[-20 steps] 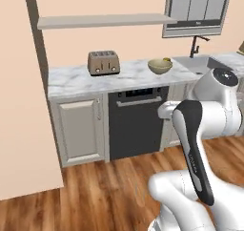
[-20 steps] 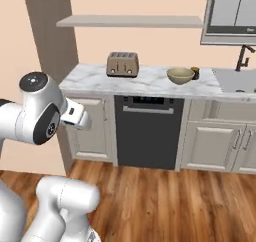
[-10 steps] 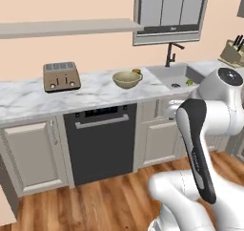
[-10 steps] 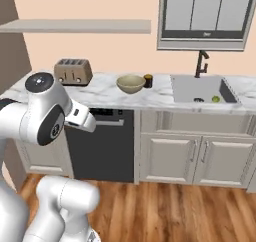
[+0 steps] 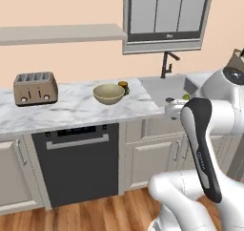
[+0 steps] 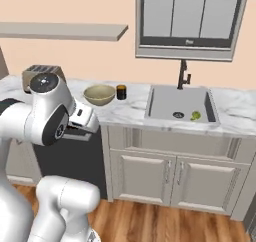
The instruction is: Clear the mugs and bowl far away from the sink.
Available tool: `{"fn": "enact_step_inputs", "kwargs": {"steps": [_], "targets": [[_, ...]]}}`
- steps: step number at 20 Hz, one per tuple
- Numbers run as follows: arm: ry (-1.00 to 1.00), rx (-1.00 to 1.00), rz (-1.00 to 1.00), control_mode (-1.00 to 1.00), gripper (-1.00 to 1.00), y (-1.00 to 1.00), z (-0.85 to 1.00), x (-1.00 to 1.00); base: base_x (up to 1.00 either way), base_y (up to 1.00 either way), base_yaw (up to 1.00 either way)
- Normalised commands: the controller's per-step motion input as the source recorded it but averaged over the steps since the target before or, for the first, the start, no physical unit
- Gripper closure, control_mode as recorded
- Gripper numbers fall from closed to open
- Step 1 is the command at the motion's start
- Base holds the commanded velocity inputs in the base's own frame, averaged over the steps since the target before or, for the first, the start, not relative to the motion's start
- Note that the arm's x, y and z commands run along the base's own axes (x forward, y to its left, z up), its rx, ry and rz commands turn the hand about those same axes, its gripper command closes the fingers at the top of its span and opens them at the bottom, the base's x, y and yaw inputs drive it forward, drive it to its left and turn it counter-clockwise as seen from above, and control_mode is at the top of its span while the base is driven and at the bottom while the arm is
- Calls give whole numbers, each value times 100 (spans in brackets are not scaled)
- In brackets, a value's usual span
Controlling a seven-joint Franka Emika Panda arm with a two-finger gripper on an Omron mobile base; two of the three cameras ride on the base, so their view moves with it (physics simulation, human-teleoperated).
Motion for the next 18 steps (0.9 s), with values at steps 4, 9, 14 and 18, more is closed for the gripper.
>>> {"fn": "enact_step_inputs", "kwargs": {"steps": [4, 9, 14, 18], "targets": [[0, 0, 0, 100, -100, 0, 0, 0, 84, -21, 26], [0, 0, 0, 100, -100, 0, 0, 0, 95, -51, 25], [0, 0, 0, 100, -100, 0, 0, 0, 52, -61, 27], [0, 0, 0, 100, -100, 0, 0, 0, 61, -19, 19]]}}
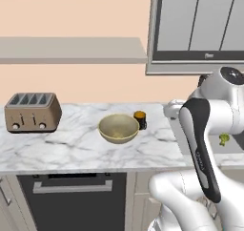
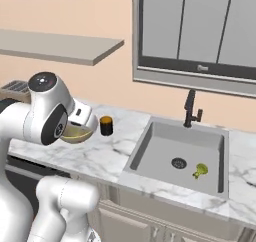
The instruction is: Clear the mugs and bowl far away from the sink.
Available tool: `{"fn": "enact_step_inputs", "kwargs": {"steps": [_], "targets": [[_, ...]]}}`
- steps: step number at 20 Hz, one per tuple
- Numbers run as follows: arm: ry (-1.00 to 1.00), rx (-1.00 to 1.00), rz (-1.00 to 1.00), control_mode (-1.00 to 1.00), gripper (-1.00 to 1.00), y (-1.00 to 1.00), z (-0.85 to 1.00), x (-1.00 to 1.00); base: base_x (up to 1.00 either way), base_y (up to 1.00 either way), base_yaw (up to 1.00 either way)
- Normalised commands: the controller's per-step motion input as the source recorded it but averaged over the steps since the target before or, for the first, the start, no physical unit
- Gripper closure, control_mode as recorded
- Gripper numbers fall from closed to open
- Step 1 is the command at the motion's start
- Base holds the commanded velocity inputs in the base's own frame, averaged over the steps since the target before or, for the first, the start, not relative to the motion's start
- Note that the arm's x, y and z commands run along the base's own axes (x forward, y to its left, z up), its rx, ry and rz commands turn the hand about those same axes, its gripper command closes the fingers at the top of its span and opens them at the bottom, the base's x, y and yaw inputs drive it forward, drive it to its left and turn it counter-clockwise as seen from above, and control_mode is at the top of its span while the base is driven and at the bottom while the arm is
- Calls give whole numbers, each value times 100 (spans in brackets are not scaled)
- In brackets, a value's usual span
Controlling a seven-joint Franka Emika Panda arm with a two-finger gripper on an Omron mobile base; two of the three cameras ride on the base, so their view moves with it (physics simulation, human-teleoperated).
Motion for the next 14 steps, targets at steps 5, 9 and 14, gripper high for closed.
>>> {"fn": "enact_step_inputs", "kwargs": {"steps": [5, 9, 14], "targets": [[0, 0, 0, 100, -100, 0, 0, 0, 33, -5, 11], [0, 0, 0, 100, -100, 0, 0, 0, 26, -51, 27], [0, 0, 0, 100, -100, 0, 0, 0, 14, -28, 20]]}}
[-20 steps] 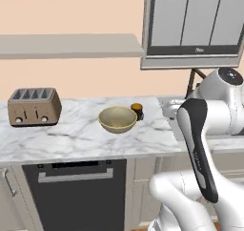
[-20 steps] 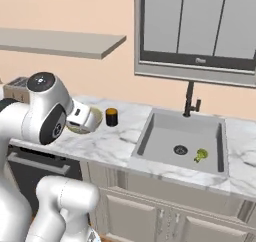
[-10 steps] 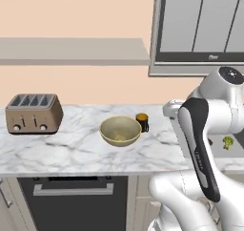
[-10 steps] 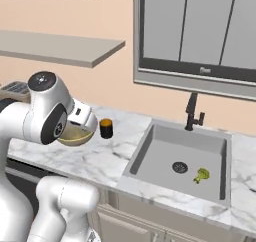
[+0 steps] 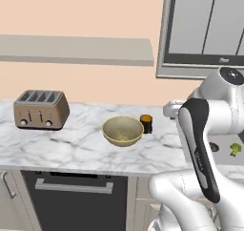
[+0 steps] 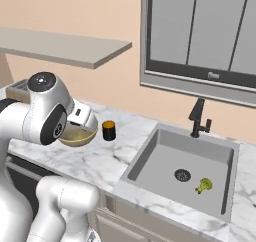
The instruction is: Clear the mugs and bowl far away from the sink.
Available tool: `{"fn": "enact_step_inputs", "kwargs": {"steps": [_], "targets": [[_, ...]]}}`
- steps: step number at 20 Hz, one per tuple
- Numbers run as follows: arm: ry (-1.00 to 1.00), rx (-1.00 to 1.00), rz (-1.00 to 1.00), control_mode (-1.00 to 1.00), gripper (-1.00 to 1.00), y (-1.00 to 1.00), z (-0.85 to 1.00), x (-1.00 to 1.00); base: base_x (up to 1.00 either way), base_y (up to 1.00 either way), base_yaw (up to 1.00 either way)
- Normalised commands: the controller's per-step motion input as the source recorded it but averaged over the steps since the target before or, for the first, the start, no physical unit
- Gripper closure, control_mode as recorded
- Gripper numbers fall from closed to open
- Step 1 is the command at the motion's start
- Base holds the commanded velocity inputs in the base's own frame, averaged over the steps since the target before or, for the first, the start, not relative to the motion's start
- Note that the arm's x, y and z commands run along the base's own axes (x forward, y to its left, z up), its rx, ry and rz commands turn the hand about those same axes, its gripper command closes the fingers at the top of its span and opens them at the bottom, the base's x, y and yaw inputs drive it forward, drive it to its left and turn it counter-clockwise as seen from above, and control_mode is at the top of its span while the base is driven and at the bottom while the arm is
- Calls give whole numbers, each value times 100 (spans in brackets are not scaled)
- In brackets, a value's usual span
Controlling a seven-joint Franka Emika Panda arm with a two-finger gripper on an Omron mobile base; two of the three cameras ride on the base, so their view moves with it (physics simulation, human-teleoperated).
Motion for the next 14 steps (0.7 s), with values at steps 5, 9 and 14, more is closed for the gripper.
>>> {"fn": "enact_step_inputs", "kwargs": {"steps": [5, 9, 14], "targets": [[0, 0, 0, 100, -100, 0, 0, 0, -3, -46, 1], [0, 0, 0, 100, -100, 0, 0, 0, -13, -74, 0], [0, 0, 0, 100, -100, 0, 0, 0, 32, -37, 0]]}}
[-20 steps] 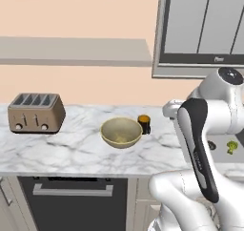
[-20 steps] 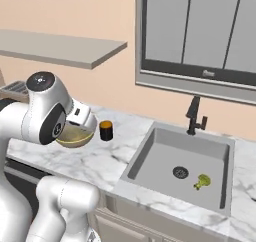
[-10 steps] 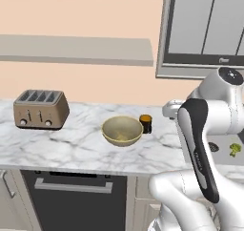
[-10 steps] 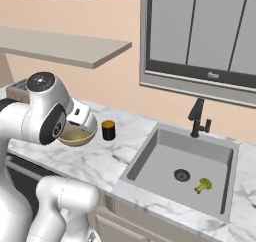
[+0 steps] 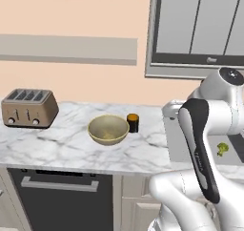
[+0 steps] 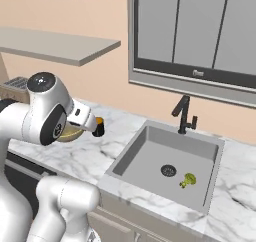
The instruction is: Clear the mugs and bowl far away from the sink.
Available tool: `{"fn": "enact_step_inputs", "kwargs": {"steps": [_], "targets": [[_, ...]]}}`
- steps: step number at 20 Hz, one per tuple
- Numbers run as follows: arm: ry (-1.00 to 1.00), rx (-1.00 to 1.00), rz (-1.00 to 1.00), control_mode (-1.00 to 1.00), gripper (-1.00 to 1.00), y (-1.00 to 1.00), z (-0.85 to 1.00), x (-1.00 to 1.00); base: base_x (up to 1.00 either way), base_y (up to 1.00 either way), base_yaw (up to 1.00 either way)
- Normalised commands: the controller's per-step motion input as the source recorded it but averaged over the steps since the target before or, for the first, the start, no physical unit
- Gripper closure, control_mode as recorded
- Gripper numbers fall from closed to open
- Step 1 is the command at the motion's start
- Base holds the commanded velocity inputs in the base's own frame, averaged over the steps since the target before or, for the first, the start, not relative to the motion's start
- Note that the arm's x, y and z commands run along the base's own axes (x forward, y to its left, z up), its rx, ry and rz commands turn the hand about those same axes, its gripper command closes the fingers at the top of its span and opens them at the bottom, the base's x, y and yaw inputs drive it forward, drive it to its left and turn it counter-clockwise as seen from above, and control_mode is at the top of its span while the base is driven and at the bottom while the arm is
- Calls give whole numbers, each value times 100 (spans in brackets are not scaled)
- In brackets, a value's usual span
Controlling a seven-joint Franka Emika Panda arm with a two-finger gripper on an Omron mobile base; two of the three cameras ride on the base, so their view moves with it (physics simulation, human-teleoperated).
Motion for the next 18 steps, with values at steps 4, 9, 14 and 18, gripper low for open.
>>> {"fn": "enact_step_inputs", "kwargs": {"steps": [4, 9, 14, 18], "targets": [[0, 0, 0, 100, -100, 0, 0, 0, 98, 3, 1], [0, 0, 0, 100, -100, 0, 0, 0, 93, 6, 11], [0, 0, 0, 100, -100, 0, 0, 0, 76, 2, 23], [0, 0, 0, 100, -100, 0, 0, 0, 72, 0, 18]]}}
